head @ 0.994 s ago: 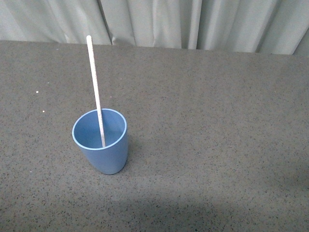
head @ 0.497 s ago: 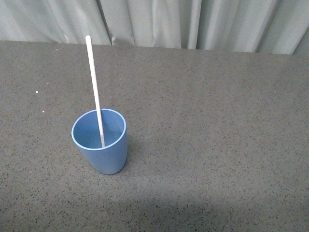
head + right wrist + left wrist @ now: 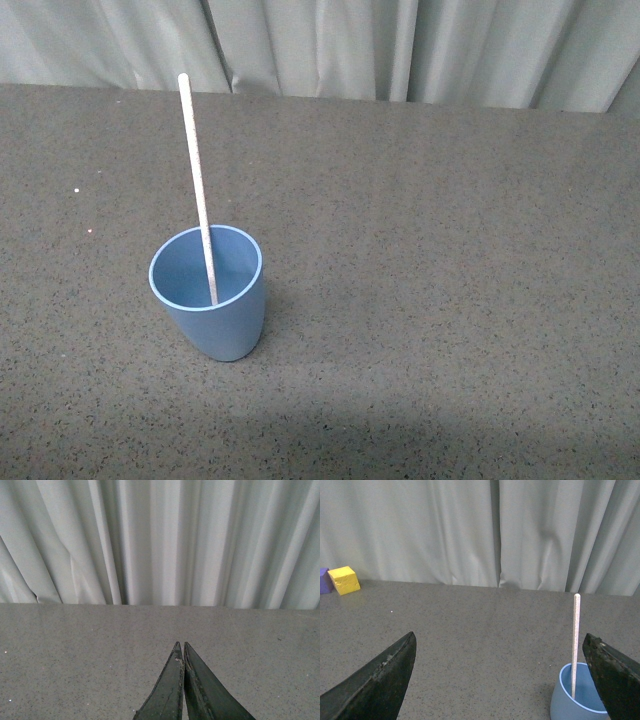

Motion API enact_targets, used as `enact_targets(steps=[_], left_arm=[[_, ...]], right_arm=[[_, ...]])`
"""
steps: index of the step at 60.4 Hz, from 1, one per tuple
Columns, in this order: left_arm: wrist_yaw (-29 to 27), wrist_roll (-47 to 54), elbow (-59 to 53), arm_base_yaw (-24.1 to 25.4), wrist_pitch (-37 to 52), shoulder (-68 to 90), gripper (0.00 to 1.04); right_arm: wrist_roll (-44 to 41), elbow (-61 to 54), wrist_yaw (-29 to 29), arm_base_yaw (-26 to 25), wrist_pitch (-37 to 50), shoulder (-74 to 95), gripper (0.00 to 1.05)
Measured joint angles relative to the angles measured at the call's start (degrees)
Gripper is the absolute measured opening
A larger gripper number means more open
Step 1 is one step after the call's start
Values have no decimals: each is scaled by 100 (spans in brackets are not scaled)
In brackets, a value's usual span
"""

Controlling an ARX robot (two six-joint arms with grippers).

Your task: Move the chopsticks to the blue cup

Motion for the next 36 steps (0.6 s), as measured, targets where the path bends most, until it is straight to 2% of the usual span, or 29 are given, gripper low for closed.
enact_targets(steps=[28,36], left_arm=[[0,0,0,0,0,0,98],[-2,0,0,0,0,0,98]], right_arm=[[0,0,0,0,-938,-931,1],[0,4,-13,-2,-1882,-1744,1]])
